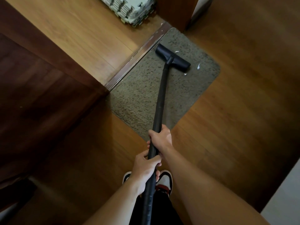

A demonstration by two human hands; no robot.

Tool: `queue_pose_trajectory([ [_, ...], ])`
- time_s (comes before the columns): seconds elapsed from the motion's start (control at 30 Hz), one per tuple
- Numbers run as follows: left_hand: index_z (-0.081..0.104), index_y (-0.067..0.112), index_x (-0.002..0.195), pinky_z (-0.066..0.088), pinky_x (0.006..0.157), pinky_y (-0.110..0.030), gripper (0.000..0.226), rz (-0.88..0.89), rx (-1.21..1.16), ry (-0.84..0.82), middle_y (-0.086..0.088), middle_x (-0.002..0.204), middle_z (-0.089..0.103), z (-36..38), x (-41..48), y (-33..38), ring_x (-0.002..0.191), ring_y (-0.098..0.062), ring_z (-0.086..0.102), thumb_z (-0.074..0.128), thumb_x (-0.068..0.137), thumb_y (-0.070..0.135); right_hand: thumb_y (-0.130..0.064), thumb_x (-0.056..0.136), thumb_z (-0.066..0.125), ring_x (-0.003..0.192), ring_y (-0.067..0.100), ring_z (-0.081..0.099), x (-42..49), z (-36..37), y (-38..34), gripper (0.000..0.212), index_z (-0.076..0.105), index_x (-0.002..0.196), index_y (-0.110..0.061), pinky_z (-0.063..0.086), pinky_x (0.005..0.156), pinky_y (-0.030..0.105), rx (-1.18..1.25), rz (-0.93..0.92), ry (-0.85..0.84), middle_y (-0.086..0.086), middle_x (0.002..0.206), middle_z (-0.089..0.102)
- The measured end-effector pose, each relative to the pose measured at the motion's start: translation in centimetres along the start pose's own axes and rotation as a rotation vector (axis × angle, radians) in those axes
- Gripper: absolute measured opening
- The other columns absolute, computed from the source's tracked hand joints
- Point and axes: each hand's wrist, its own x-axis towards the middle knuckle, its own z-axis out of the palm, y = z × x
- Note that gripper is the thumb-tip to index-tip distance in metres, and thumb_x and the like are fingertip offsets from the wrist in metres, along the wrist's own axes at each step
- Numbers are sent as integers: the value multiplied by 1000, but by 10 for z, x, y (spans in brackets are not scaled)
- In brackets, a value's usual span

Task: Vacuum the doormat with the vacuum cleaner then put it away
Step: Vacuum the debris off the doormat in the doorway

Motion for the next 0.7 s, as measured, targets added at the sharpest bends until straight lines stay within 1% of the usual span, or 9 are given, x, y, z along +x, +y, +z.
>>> queue_pose_trajectory([
  [0.1,70,7,91,42,45,-28,9,-5,23,13,-8,65,60,-19,-10,-10,44,-21,48,75,86,12,-13,90,65,46,17,62,-12,17,14,26,50,112,-12,55,47,32,12,20,-6,14,77,64],
  [0.2,69,5,88,43,45,-28,8,-12,55,38,-8,65,60,-39,-20,-23,43,-20,49,75,86,11,-13,90,65,49,16,63,-26,34,28,25,49,110,-14,59,52,37,20,35,-17,13,79,64],
  [0.37,68,3,89,42,47,-31,9,-28,80,47,-11,65,60,-71,-36,-43,45,-20,49,74,86,10,-13,90,65,49,15,62,-53,58,50,29,49,114,-17,55,49,30,41,58,-29,13,84,64],
  [0.53,66,1,87,40,45,-29,6,-46,120,33,-12,65,57,-96,-53,-62,44,-21,47,71,86,5,-14,91,65,48,15,63,-82,74,70,31,47,114,-20,54,48,29,54,69,-12,19,93,67],
  [0.63,66,-1,92,40,43,-28,10,-83,151,25,-12,66,57,-104,-65,-72,43,-22,46,71,86,4,-14,91,65,44,12,61,-101,73,80,28,49,113,-17,51,45,26,30,78,24,17,90,67],
  [0.7,66,-1,92,40,43,-29,7,-111,176,16,-12,65,57,-103,-73,-77,43,-22,47,69,87,3,-14,91,64,42,12,59,-110,68,87,26,49,111,-16,51,44,27,33,92,37,16,85,65],
])
